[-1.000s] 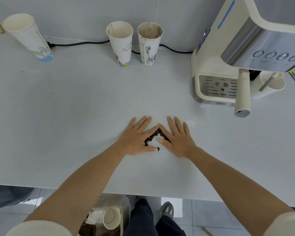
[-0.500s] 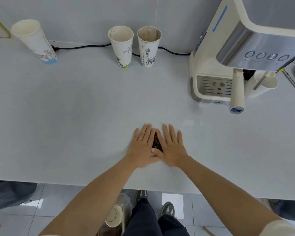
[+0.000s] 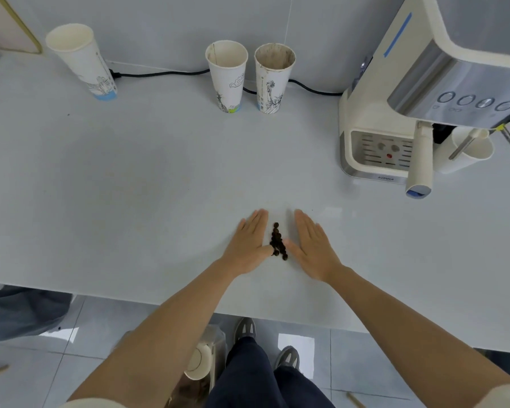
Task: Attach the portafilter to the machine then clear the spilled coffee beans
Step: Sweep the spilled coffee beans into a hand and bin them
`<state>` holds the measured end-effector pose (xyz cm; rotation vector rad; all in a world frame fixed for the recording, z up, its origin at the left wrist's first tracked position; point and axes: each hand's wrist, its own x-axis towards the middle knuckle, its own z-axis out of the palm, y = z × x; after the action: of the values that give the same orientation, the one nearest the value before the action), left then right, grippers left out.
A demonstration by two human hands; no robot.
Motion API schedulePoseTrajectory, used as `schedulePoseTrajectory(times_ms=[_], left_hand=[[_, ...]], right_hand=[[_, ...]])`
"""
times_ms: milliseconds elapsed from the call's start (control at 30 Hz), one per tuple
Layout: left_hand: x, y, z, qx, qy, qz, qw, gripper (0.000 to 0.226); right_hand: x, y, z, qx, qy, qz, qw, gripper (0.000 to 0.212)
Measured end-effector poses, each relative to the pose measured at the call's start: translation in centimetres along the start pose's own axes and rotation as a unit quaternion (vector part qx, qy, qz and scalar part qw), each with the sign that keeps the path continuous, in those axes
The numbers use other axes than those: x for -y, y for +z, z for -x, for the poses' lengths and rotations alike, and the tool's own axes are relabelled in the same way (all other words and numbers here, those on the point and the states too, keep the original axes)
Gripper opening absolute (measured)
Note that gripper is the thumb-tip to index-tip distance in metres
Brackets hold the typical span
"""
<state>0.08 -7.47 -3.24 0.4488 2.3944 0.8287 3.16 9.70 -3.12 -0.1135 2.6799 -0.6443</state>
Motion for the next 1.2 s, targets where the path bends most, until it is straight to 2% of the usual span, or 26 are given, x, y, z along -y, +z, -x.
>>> schedulePoseTrajectory(times_ms=[67, 100, 167, 233, 300, 400, 467, 567, 700, 800, 1067, 1200], left_hand=[[-0.5, -0.3, 0.7, -0.023, -0.039, 0.2, 0.979, 0.067], [-0.9, -0.5, 1.1, -0.045, -0.066, 0.315, 0.946, 0.063], [-1.7, -0.6, 2.0, -0.111, -0.115, 0.487, 0.859, 0.051], [-2.1, -0.7, 3.0, -0.165, -0.156, 0.587, 0.777, 0.043], [-2.2, -0.7, 3.9, -0.176, -0.185, 0.661, 0.706, 0.048], [-2.0, -0.4, 5.1, -0.166, -0.203, 0.729, 0.632, 0.056], [-1.7, -0.2, 5.7, -0.158, -0.211, 0.745, 0.613, 0.057], [-1.2, 0.0, 6.4, -0.152, -0.224, 0.752, 0.601, 0.058], [-0.6, 0.1, 7.1, -0.152, -0.235, 0.761, 0.586, 0.058], [-0.4, 0.4, 7.2, -0.146, -0.246, 0.765, 0.577, 0.058], [-0.1, 1.1, 6.7, -0.132, -0.237, 0.8, 0.535, 0.063], [-0.2, 1.3, 6.3, -0.106, -0.239, 0.8, 0.539, 0.063]], right_hand=[[0.0, -0.3, 0.5, -0.022, -0.005, -0.015, 1.0, 0.067], [0.1, -0.2, 0.6, -0.022, -0.011, -0.007, 1.0, 0.067], [0.4, 0.3, 0.9, -0.005, -0.027, 0.032, 0.999, 0.07], [1.1, 1.0, 0.8, 0.013, -0.04, 0.071, 0.997, 0.074], [1.8, 1.7, 0.4, 0.007, -0.058, 0.095, 0.994, 0.077], [2.8, 2.4, -0.5, -0.04, -0.092, 0.131, 0.986, 0.073], [3.4, 2.5, -1.1, -0.097, -0.124, 0.155, 0.975, 0.064], [3.8, 2.1, -2.2, -0.203, -0.181, 0.164, 0.948, 0.035], [3.6, 1.7, -3.7, -0.239, -0.245, 0.129, 0.931, 0.021], [3.7, 1.3, -4.2, -0.25, -0.266, 0.128, 0.922, 0.026], [4.0, 1.1, -4.8, -0.26, -0.228, 0.159, 0.925, 0.044], [3.9, 1.3, -5.0, -0.265, -0.215, 0.154, 0.927, 0.048]])
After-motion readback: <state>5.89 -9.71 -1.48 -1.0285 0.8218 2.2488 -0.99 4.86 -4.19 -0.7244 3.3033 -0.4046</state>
